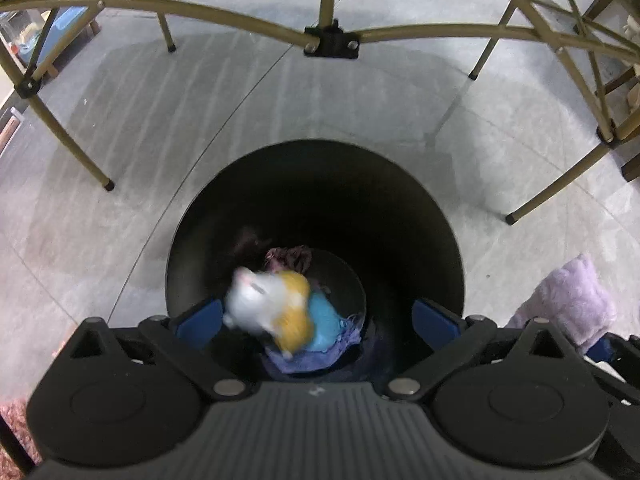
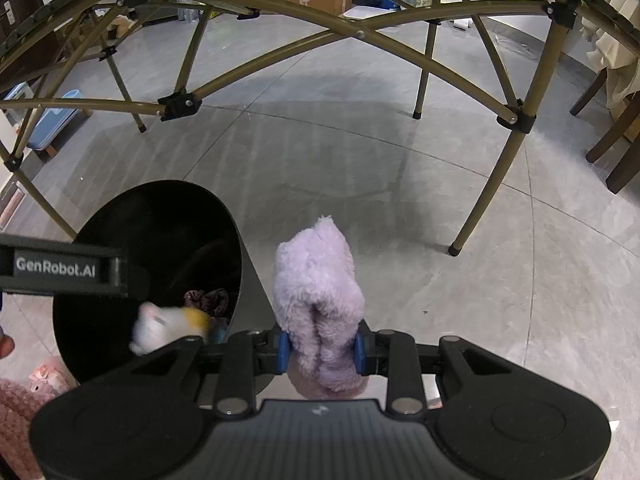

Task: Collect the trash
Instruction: 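Lower the left tool into the bin and open it to drop the white-and-yellow plush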

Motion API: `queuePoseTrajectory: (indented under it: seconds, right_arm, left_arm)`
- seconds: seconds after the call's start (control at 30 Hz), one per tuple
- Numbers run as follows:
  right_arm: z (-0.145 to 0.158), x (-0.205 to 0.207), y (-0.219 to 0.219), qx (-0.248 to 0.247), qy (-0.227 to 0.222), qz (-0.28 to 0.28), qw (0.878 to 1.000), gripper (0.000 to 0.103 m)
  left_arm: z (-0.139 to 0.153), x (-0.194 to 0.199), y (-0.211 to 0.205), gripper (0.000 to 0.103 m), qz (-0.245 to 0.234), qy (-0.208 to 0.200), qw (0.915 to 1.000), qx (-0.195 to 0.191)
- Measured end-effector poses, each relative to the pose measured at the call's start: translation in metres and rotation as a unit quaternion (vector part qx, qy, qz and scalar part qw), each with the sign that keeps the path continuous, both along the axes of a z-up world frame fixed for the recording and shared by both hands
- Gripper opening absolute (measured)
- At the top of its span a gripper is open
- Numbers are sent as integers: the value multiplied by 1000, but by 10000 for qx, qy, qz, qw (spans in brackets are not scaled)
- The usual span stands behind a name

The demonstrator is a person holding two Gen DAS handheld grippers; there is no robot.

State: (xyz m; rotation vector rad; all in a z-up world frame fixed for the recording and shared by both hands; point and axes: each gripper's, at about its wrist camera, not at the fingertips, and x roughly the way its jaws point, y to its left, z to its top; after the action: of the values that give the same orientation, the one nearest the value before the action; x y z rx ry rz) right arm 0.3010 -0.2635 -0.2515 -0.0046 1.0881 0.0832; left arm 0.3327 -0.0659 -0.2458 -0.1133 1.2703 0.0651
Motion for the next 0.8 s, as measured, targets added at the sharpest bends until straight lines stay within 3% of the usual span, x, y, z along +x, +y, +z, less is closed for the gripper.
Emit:
queuePoseTrajectory:
  seconds: [0.8]
  right_arm:
    - [2,-1,1,11,-42,43,10000,28]
  left_arm:
    - [3,-5,2,103,-127,83,9998,94]
